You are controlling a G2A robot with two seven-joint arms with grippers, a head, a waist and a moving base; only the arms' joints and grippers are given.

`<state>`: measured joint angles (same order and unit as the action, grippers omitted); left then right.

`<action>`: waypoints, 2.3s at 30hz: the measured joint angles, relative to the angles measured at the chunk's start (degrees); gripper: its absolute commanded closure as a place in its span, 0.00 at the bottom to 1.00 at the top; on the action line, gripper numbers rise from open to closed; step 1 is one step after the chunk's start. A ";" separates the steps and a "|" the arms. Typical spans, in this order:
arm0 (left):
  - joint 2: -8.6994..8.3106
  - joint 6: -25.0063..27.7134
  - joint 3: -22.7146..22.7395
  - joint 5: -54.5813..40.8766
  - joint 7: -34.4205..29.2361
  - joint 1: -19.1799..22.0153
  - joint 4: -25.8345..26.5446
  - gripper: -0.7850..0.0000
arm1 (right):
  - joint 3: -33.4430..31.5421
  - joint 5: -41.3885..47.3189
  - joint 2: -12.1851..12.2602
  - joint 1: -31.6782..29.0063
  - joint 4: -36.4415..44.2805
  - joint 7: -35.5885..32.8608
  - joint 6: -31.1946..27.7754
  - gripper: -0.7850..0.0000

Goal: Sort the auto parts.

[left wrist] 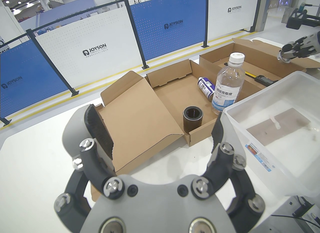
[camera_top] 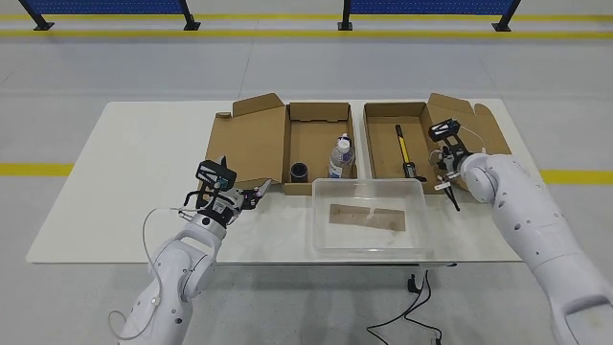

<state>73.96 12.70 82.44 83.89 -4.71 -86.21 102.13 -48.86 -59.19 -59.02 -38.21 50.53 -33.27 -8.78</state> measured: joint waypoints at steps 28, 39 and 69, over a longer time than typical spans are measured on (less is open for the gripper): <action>0.00 0.00 0.00 0.00 0.00 0.00 0.00 0.00 | -6.43 5.25 -0.85 -1.36 1.54 12.40 -6.76 0.00; 0.00 0.00 0.00 0.00 0.00 0.00 0.00 0.00 | -24.38 16.50 3.38 -18.54 24.50 19.66 -3.68 0.00; 0.00 0.00 0.00 0.00 0.00 0.00 0.00 0.00 | -35.42 17.95 3.98 -45.05 51.02 25.74 9.40 0.00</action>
<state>73.96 12.70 82.44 83.89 -4.71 -86.21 102.13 -84.28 -41.24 -55.04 -83.26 101.55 -7.53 0.62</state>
